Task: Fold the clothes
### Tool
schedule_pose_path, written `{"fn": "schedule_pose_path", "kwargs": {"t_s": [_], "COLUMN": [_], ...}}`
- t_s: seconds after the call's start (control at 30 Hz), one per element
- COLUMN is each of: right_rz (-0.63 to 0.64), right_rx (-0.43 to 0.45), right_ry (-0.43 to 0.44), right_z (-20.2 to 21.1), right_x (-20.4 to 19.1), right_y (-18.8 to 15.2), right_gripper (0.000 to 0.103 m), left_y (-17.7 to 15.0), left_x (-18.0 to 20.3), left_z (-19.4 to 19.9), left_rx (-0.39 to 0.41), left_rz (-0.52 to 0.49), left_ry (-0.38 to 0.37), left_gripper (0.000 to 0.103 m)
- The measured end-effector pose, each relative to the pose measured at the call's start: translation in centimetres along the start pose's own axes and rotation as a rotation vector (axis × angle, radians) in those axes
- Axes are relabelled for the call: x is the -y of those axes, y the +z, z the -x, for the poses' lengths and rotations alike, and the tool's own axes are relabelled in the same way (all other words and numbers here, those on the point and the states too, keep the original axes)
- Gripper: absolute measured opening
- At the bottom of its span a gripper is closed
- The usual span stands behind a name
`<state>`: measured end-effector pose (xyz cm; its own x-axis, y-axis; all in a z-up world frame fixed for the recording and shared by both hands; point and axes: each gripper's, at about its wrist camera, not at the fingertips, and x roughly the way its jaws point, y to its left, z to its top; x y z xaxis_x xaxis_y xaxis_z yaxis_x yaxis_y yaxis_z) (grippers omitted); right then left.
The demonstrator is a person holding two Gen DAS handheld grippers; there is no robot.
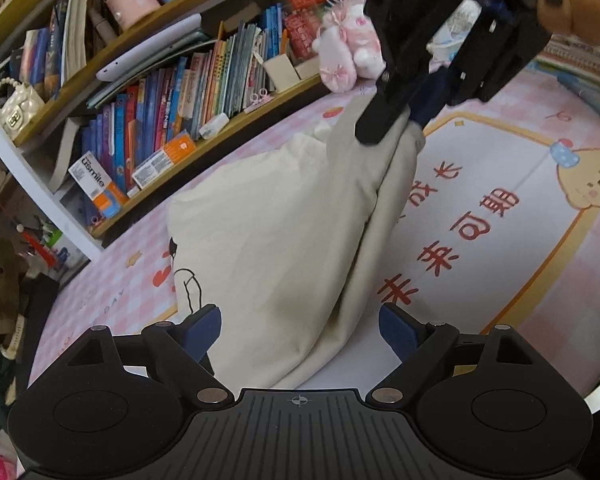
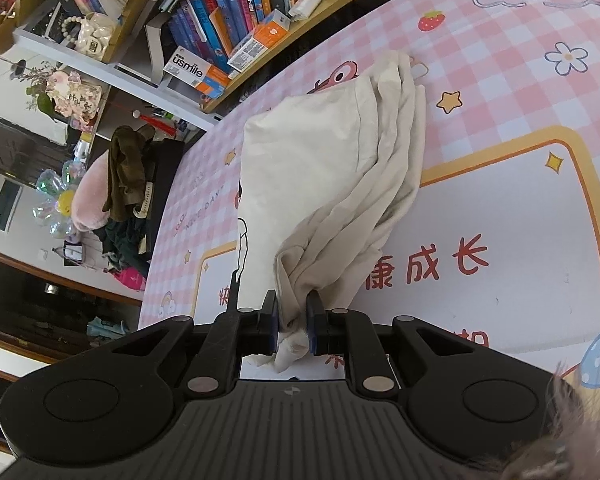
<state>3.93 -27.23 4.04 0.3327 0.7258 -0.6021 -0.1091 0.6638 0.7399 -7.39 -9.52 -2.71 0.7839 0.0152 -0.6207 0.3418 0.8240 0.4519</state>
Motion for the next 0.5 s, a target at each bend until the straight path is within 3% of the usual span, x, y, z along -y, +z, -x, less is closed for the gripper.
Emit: {"fn": "schedule_pose_path", "kwargs": {"t_s": [0.27, 0.33, 0.37, 0.43, 0.5], "right_rz": [0.060, 0.159, 0.240, 0.456, 0.703], "right_rx": [0.005, 0.018, 0.031, 0.052, 0.047], "right_ry": [-0.031, -0.056, -0.082, -0.161, -0.253], "right_z": [0.6, 1.1, 1.4, 1.9, 1.7], "right_x": [-0.4, -0.9, -1.5, -2.7, -3.7], "right_y": [-0.3, -0.8, -1.2, -2.6, -4.4], "right_gripper": [0.013, 0.021, 0.030, 0.052, 0.059], "left_y": [0.1, 0.1, 0.2, 0.3, 0.6], "left_x": [-0.2, -0.9, -1.2, -1.5, -1.6], "left_z": [-1.3, -1.3, -1.3, -1.3, -1.3], "left_rx": [-0.026, -0.031, -0.034, -0.031, -0.030], "left_rz": [-0.029, -0.012, -0.005, -0.007, -0.023], "left_ry": [0.071, 0.062, 0.052, 0.039, 0.036], "left_gripper": [0.088, 0.088, 0.089, 0.089, 0.088]}}
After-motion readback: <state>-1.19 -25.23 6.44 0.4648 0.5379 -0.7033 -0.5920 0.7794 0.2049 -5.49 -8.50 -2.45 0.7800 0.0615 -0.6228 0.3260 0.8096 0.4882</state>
